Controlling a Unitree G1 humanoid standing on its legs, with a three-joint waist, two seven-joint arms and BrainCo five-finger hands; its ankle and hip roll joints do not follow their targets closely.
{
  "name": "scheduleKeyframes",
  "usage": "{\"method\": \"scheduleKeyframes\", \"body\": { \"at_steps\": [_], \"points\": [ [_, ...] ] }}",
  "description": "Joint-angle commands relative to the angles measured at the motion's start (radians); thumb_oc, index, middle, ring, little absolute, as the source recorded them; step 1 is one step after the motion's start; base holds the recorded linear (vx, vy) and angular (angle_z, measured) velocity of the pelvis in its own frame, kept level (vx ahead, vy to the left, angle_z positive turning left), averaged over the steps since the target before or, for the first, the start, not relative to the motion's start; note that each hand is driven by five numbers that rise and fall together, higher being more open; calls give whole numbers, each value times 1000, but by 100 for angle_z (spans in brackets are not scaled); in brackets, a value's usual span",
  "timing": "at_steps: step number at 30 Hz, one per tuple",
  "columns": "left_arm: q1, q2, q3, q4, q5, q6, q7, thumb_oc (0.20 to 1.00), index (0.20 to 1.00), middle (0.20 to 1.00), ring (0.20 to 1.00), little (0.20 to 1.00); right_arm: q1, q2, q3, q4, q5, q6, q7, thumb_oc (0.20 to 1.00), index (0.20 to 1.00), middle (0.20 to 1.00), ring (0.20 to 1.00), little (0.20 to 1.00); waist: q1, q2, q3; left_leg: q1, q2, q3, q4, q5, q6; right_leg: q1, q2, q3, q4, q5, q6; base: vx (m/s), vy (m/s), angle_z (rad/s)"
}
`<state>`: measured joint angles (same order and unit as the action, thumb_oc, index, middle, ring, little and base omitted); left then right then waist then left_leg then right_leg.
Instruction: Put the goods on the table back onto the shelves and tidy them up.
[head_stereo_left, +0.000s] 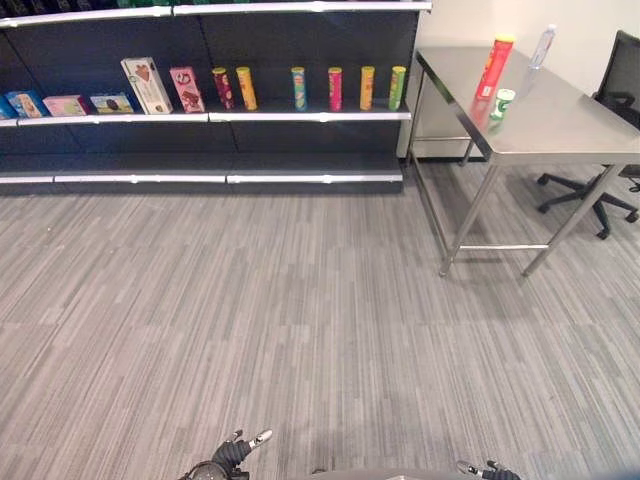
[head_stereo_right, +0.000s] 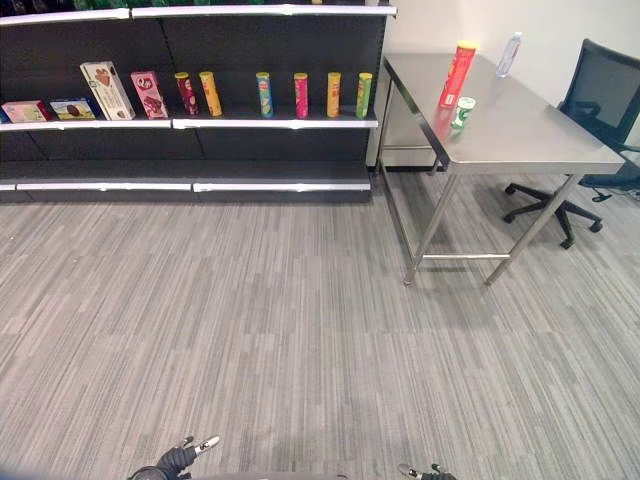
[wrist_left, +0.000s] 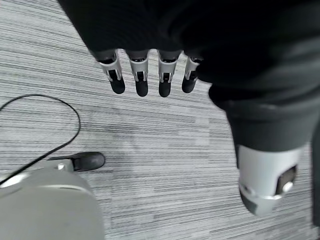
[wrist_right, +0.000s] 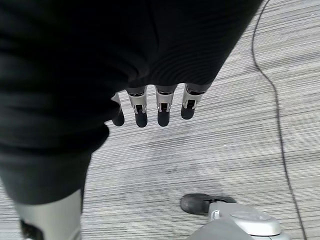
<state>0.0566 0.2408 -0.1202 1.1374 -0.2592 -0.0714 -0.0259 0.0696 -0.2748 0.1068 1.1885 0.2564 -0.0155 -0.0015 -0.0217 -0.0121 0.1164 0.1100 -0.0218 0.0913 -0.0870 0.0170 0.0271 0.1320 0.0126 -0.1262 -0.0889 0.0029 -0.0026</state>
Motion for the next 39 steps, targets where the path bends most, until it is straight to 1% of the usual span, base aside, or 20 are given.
{"method": "scheduleKeyframes", "body": {
  "at_steps": [1, 8, 17, 23, 29, 31, 32, 33, 35, 37, 38, 39],
  "points": [
    [-75, 12, -14, 8, -21, -29, -5, 1000, 1000, 1000, 1000, 1000, -63, -26, 9, 5, 20, -26, -6, 1000, 1000, 1000, 1000, 1000, -16, -7, -1, 26, 47, -15, 0, -42, -73, 17, -49, -10, 5, -53, 102, 0, 0, 0],
    [-78, 12, -14, 22, -3, -26, 11, 1000, 1000, 1000, 1000, 1000, -67, -23, 13, 12, 16, -26, -13, 1000, 1000, 1000, 1000, 1000, -15, -7, 0, 23, 47, -14, 0, -41, -73, 15, -50, -9, 4, -51, 102, 0, 0, 0],
    [-79, 9, -18, 52, 17, -21, 4, 1000, 1000, 1000, 1000, 1000, -75, -23, 19, 21, 18, -25, -11, 1000, 1000, 1000, 1000, 1000, -17, -8, -1, 29, 50, -15, 0, -44, -74, 19, -46, -6, 2, -53, 102, 0, -3, 0],
    [-83, 13, -14, 47, 4, -20, 2, 1000, 1000, 1000, 1000, 1000, -84, -15, 36, 14, 9, -21, -7, 1000, 1000, 1000, 1000, 1000, -12, -7, 5, 25, 54, -7, 0, -42, -72, 5, -43, -7, 9, -49, 102, -2, -25, -1],
    [-79, 13, 1, 65, -6, -14, 6, 1000, 1000, 1000, 1000, 1000, -85, -12, 39, 13, 9, -16, -3, 1000, 1000, 1000, 1000, 1000, -11, -8, 14, 26, 59, -8, 20, -50, -75, 7, -41, -12, 20, -62, 96, 35, -46, -1],
    [-88, 13, 2, 74, -8, -11, 7, 1000, 1000, 1000, 1000, 1000, -93, -16, 42, 18, 11, -15, -2, 1000, 1000, 1000, 1000, 1000, -9, -12, 29, -16, 62, -13, 90, -68, -75, -5, -41, -10, 30, -67, 87, 5, -78, 0],
    [-88, 13, 2, 74, -8, -11, 7, 1000, 1000, 1000, 1000, 1000, -93, -16, 42, 18, 11, -15, -2, 1000, 1000, 1000, 1000, 1000, -10, -12, 29, -18, 62, -14, 92, -69, -75, -6, -41, -11, 30, -67, 87, -4, -75, 2],
    [-89, 13, 2, 72, -11, -11, 6, 1000, 1000, 1000, 1000, 1000, -96, -18, 44, 19, 12, -15, -2, 1000, 1000, 1000, 1000, 1000, -8, -13, 34, -35, 62, -15, 119, -76, -77, -11, -40, -11, 32, -69, 82, -4, -67, 3],
    [-86, 14, 3, 68, -21, -11, 3, 1000, 1000, 1000, 1000, 1000, -95, -20, 42, 12, 21, -19, -1, 1000, 1000, 1000, 1000, 1000, -6, -18, 49, -71, 63, -18, 195, -91, -84, -15, -36, -9, 40, -74, 71, -8, -104, 3],
    [-85, 15, 6, 63, -30, -12, 5, 1000, 1000, 1000, 1000, 1000, -89, -20, 40, 1, 32, -24, 0, 1000, 1000, 1000, 1000, 1000, -1, -28, 71, -129, 63, -27, 306, -96, -92, -11, -34, -2, 47, -84, 55, -8, -149, 2],
    [-89, 13, 7, 65, -40, -11, 9, 1000, 1000, 1000, 1000, 1000, -86, -24, 39, -11, 48, -27, 0, 1000, 1000, 1000, 1000, 1000, 2, -31, 98, -207, 63, -51, 436, -72, -92, -8, -29, 4, 59, -94, 34, -12, -128, 7],
    [-89, 13, 7, 65, -41, -11, 9, 1000, 1000, 1000, 1000, 1000, -87, -24, 39, -11, 48, -27, 0, 1000, 1000, 1000, 1000, 1000, 0, -30, 97, -211, 64, -53, 441, -74, -92, -9, -28, 2, 59, -95, 34, 27, -110, 13]
  ]
}}
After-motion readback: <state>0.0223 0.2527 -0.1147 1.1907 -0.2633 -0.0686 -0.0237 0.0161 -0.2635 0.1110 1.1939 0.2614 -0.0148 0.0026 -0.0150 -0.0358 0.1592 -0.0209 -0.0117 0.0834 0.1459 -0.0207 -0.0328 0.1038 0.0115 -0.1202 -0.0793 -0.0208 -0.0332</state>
